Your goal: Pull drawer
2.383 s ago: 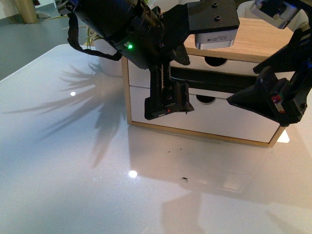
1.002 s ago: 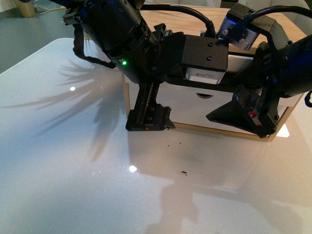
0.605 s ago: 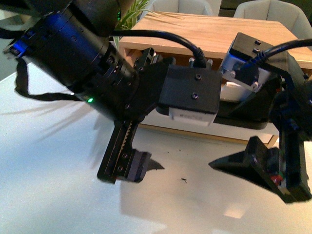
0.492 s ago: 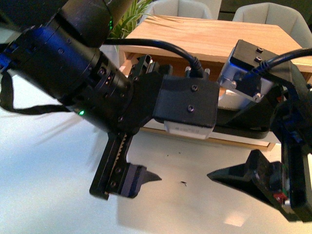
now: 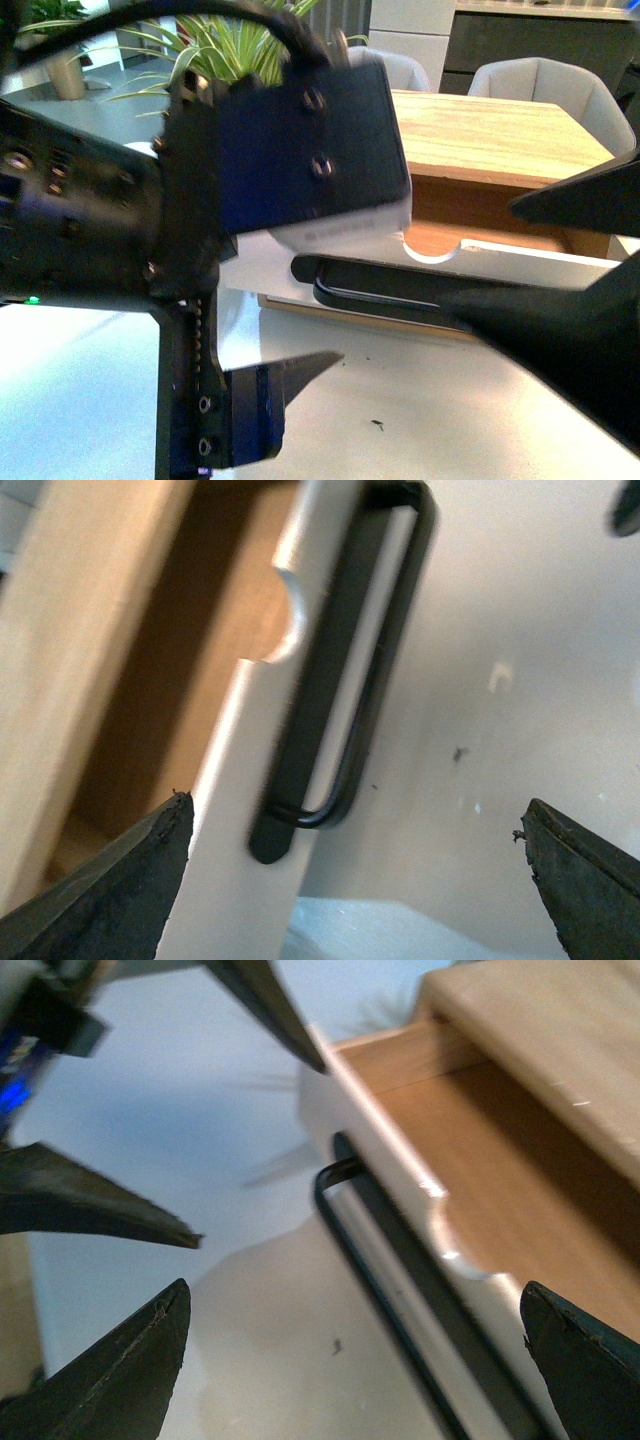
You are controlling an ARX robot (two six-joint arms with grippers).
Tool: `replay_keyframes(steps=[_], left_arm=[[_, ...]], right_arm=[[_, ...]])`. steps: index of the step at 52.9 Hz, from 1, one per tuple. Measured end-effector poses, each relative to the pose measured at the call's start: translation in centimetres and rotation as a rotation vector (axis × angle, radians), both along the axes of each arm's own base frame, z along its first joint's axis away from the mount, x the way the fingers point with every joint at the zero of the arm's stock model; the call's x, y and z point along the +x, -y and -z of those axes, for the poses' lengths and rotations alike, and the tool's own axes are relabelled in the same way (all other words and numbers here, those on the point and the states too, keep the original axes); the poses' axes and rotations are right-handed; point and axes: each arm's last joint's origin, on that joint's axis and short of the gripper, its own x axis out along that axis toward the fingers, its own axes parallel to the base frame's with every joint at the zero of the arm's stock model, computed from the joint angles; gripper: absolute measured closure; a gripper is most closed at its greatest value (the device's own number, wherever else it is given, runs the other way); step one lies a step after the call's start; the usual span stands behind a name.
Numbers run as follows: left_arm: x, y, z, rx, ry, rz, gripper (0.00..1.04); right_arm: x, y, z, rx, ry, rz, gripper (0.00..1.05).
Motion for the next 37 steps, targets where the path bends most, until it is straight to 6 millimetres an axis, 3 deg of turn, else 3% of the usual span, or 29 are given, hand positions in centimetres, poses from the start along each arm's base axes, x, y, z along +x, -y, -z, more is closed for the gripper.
replay_keyframes(steps=[7,19,31,37], left_arm=[[-1.1,-1.4,-1.6,-0.166,0.039,-0.107,0.07],[-4.8,-6.6,-3.6,-0.552,0.023,-0.424,0.07],[-10.8,-11.9,-1.7,-0.886,-0.097,-0.72,0.07],[-12.0,-13.2,-0.7,-0.956,-0.11,-0.827,0.07]], right_arm=[[-0.9,0.9,-1.0,0.095,0.097,0.147,0.09],[-4.1,2.6,-1.6,0.298,0.212,0.442,0.09],[-7.5,3.4,0.2,0.418,0.225,0.705,0.09],[-8.5,3.9,0.9,0.471,0.229,0.776,0.09]])
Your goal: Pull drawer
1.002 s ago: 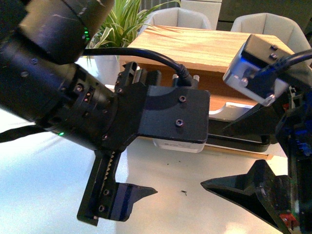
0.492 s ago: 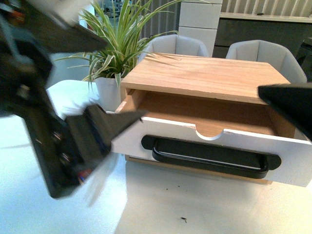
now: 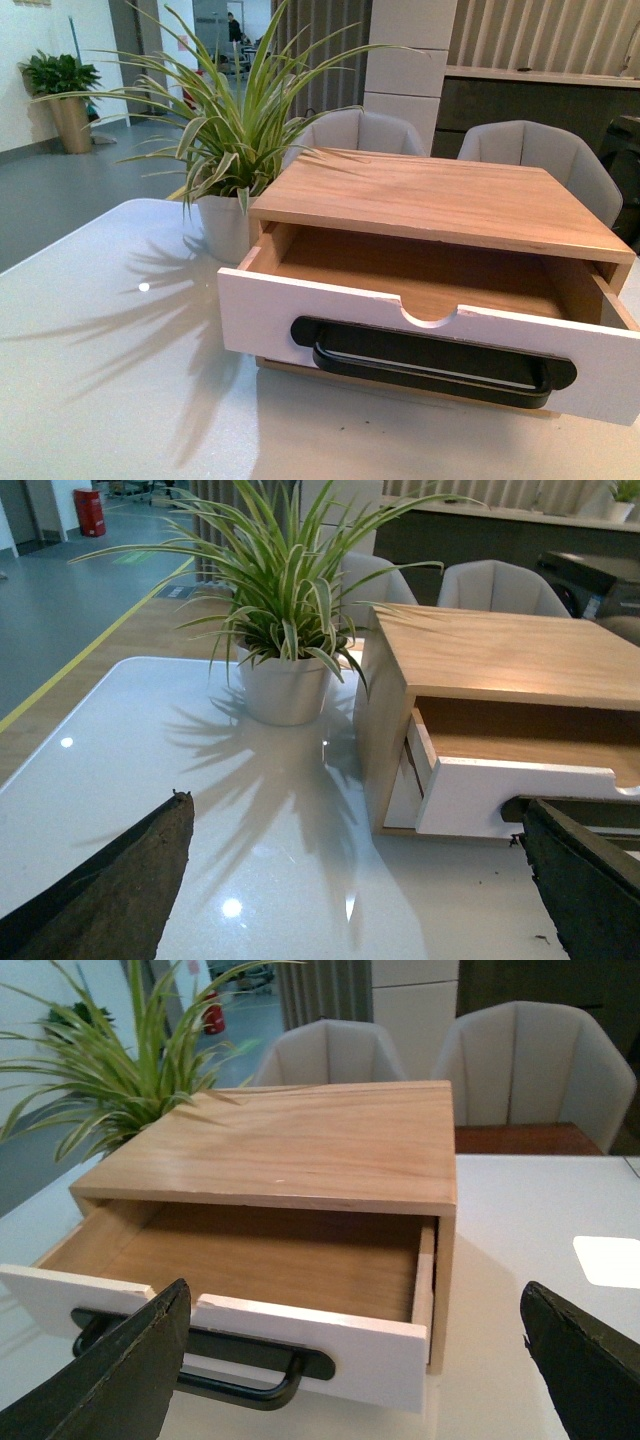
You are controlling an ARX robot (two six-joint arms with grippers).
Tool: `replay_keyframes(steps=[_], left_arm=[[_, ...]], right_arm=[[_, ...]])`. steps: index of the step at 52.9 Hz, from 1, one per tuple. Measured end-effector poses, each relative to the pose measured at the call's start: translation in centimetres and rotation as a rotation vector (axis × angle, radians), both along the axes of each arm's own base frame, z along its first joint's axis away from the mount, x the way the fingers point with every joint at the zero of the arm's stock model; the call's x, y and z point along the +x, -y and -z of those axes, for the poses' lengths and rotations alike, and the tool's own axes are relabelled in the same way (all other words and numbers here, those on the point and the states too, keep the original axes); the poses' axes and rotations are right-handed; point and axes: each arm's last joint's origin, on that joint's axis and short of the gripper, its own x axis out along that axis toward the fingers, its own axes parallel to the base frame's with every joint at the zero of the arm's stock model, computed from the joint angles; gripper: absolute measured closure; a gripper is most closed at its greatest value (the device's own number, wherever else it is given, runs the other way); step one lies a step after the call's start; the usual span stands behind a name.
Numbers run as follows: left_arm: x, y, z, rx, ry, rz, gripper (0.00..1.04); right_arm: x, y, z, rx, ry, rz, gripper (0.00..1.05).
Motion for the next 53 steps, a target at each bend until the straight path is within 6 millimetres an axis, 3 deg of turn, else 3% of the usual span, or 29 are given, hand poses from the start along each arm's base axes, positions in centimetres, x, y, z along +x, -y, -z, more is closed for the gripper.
replay_keyframes(steps=[15,18,22,34,42,53], left_arm=[[-0.1,-0.3,0.1,-0.049,-0.006,-0.029,0.08],[-0.3,-0.5,0.5,0.008,0.015,-0.202,0.23],[-0.9,-1.5,1.2,0.044,0.02,-0.265,0.42],[-2.1,-1.6,2.6,0.06,0.022,-0.269,1.01],[-2.6,-1.6,2.9,0.062,0.023,-0.269,1.02],[-3.0,-1.6,3.7,0.062,0.034,-0.269,1.02]], right_arm=[[-0.1,0.6,0.5,0.057,-0.002,0.062,0.09],[-0.3,1.0,0.8,-0.022,-0.003,0.063,0.24],[-0.8,1.9,1.8,-0.067,-0.005,0.069,0.43],[-2.0,3.4,3.3,-0.093,-0.004,0.075,1.01],[-2.4,4.6,3.8,-0.095,-0.003,0.08,1.03],[-2.9,4.7,4.4,-0.095,0.007,0.081,1.03]])
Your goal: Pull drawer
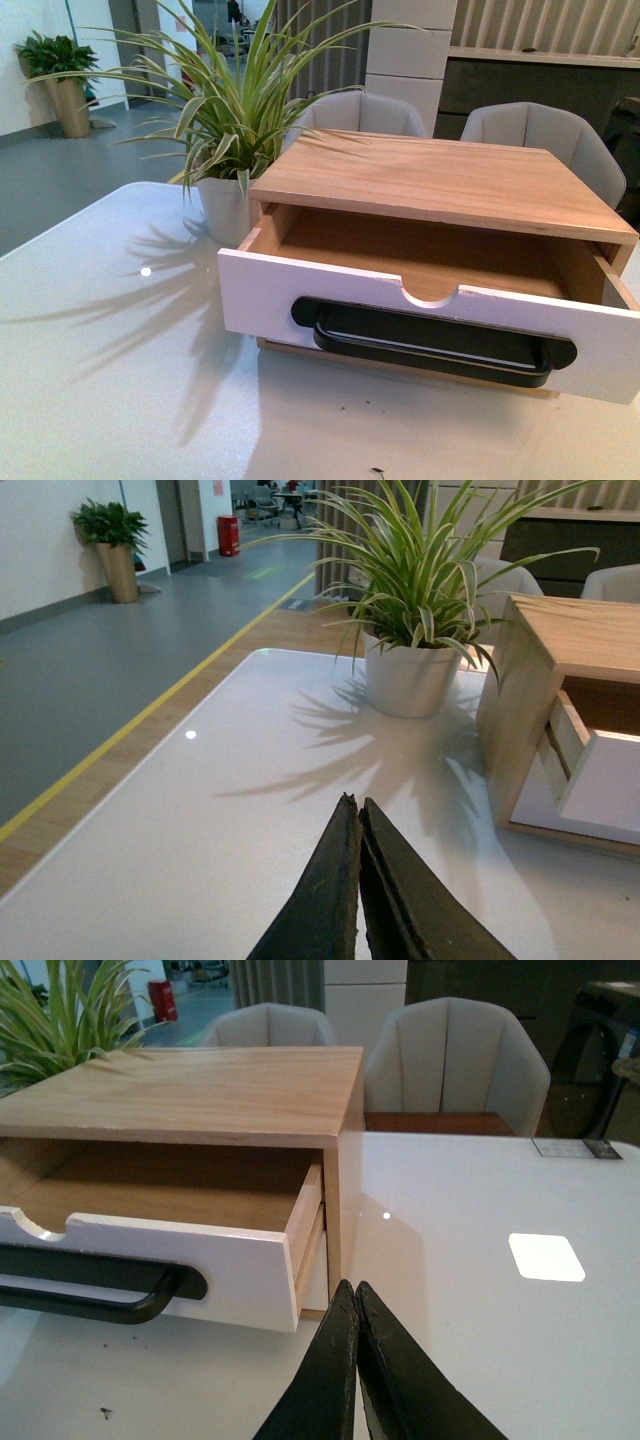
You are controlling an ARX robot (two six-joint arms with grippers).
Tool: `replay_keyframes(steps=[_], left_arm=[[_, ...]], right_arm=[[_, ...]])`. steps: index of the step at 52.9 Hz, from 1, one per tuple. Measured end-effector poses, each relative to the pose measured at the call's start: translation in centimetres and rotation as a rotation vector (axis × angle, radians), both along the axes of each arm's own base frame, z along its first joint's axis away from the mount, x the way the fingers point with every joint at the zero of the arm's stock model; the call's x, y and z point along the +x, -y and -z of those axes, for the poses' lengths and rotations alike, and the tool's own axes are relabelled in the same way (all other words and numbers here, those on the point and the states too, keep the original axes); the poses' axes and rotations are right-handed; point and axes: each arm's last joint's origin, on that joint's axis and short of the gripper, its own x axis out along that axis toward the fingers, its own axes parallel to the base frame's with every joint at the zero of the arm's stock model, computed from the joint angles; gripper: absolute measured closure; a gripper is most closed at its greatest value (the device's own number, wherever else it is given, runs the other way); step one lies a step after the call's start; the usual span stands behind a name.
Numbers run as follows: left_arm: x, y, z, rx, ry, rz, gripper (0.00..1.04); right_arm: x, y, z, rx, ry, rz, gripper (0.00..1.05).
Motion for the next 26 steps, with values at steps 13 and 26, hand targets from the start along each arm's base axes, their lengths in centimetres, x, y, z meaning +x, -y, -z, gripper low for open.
replay_keyframes(steps=[13,26], left_arm=[[-0.5,0.0,0.0,0.0,0.004,0.0,1.02],[-1.5,0.0,0.4,0.0,-0.023,0.0,1.02]], right_arm=[[-0.4,0.0,-0.1,0.0,0.018,-0.002,1.03],[-1.6,0.0,0.2,0.0,0.012,0.0,1.03]])
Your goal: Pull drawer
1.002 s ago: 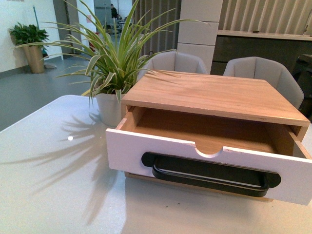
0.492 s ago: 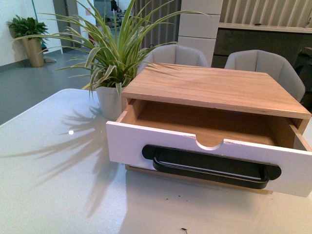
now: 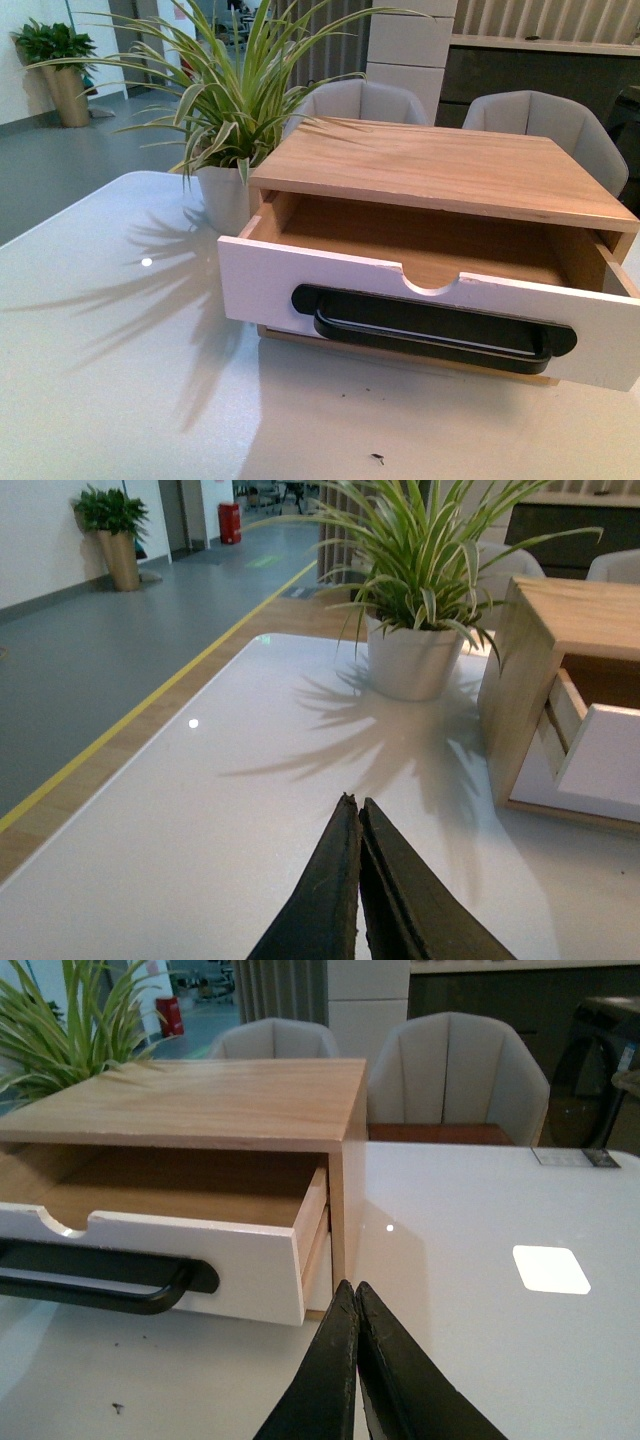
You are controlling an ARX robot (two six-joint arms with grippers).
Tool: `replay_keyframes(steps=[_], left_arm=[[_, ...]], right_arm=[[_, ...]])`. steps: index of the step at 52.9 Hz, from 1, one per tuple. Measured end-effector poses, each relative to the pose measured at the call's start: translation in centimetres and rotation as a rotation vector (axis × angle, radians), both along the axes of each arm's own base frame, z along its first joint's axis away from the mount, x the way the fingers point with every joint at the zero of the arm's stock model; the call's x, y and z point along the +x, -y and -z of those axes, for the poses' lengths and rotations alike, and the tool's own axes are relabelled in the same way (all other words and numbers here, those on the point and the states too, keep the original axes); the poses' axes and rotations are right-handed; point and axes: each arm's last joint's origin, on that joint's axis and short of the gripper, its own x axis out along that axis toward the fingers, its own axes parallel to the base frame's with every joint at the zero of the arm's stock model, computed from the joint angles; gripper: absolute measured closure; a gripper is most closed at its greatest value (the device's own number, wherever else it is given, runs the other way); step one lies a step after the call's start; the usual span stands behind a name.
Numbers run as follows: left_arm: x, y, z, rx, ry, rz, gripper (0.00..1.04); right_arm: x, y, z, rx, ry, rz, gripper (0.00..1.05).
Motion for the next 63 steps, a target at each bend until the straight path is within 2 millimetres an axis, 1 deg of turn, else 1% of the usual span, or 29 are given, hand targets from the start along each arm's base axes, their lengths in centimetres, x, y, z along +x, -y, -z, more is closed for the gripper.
replay_keyframes(steps=[20,23,32,33,36,37,38,41,42,46,47,50,52,54,63], left_arm=[[-0.21,0.0,-0.15,-0.001,0.021,0.0,1.01],[-0.21,0.0,-0.15,0.0,0.021,0.0,0.92],[-0.21,0.0,-0.15,0.0,0.021,0.0,0.62],[-0.21,0.0,-0.15,0.0,0.021,0.0,0.61],[-0.21,0.0,-0.15,0.0,0.021,0.0,0.5],[-0.21,0.0,-0.15,0.0,0.021,0.0,0.48],[-0.21,0.0,-0.15,0.0,0.021,0.0,0.45],[-0.21,0.0,-0.15,0.0,0.021,0.0,0.34],[-0.21,0.0,-0.15,0.0,0.021,0.0,0.32],[-0.21,0.0,-0.15,0.0,0.021,0.0,0.18],[-0.21,0.0,-0.15,0.0,0.021,0.0,0.17],[-0.21,0.0,-0.15,0.0,0.021,0.0,0.07],[-0.21,0.0,-0.15,0.003,0.021,0.0,0.07],[-0.21,0.0,-0.15,0.003,0.021,0.0,0.08],[-0.21,0.0,-0.15,0.003,0.021,0.0,0.07]], right_arm=[[-0.03,0.0,0.0,0.0,0.002,0.0,1.03],[-0.03,0.0,0.0,-0.001,0.002,0.0,0.95],[-0.03,0.0,0.0,-0.001,0.002,0.0,0.66],[-0.04,0.0,-0.01,-0.001,0.002,0.0,0.64],[-0.03,0.0,0.0,-0.001,0.002,0.0,0.53],[-0.04,0.0,-0.01,-0.001,0.002,0.0,0.5],[-0.03,0.0,0.0,-0.001,0.002,0.0,0.48],[-0.03,0.0,0.0,-0.001,0.002,0.0,0.38],[-0.03,0.0,0.0,-0.001,0.002,0.0,0.36],[-0.04,0.0,-0.01,-0.001,0.002,0.0,0.22],[-0.03,0.0,0.0,-0.001,0.002,0.0,0.2],[-0.03,0.0,0.0,-0.001,0.002,0.0,0.1],[-0.03,0.0,0.0,0.0,0.002,0.0,0.07],[-0.03,0.0,0.0,0.0,0.002,0.0,0.09],[-0.04,0.0,-0.01,-0.001,0.002,0.0,0.09]])
